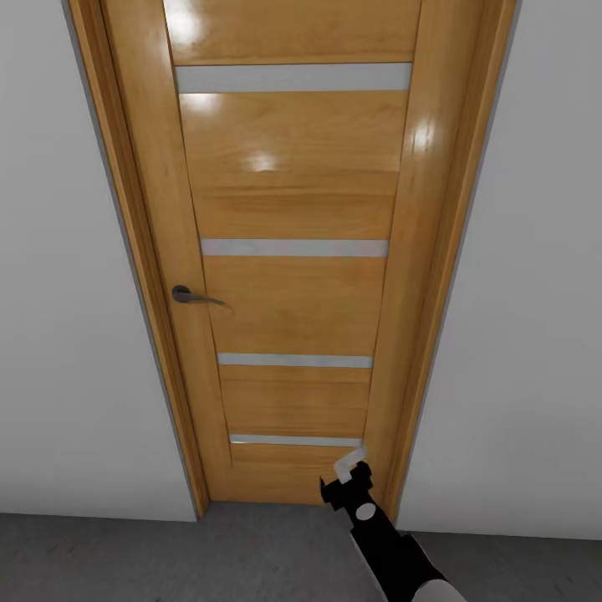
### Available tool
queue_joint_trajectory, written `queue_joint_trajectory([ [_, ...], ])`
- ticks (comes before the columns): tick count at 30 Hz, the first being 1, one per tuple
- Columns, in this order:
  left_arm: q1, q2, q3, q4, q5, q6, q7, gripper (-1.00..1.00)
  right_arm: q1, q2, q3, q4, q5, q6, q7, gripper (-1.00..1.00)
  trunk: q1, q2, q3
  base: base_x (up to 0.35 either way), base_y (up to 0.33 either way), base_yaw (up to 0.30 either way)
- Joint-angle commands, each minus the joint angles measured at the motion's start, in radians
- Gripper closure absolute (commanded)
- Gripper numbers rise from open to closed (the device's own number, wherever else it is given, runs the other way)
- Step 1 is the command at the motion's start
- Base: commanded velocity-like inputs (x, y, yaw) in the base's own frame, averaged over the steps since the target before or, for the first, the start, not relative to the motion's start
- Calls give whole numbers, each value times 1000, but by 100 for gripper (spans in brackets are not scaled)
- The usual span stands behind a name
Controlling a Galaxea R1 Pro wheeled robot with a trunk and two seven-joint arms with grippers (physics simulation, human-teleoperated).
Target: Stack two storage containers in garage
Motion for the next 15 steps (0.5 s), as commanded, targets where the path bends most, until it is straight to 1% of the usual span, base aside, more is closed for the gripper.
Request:
queue_joint_trajectory([
  [1,0,-1,0,0,3,-2,1,-100,0,0,5,-9,9,7,-5,-100,0,-1,-1,0,0,0],
  [6,0,-1,0,0,5,-2,1,-100,-6,0,9,-68,3,-4,1,-100,0,-1,-1,0,0,0],
  [8,0,-1,0,0,4,-3,1,-100,-24,0,11,-78,1,-12,2,-100,0,-1,-1,0,0,0],
  [12,0,-1,-1,0,2,-4,1,-100,-79,0,11,-76,-5,-15,4,-100,0,-1,-1,0,0,0],
  [15,0,-2,0,0,3,-4,1,-100,-138,0,11,-51,-19,-14,11,-100,0,-1,-1,0,0,0],
])
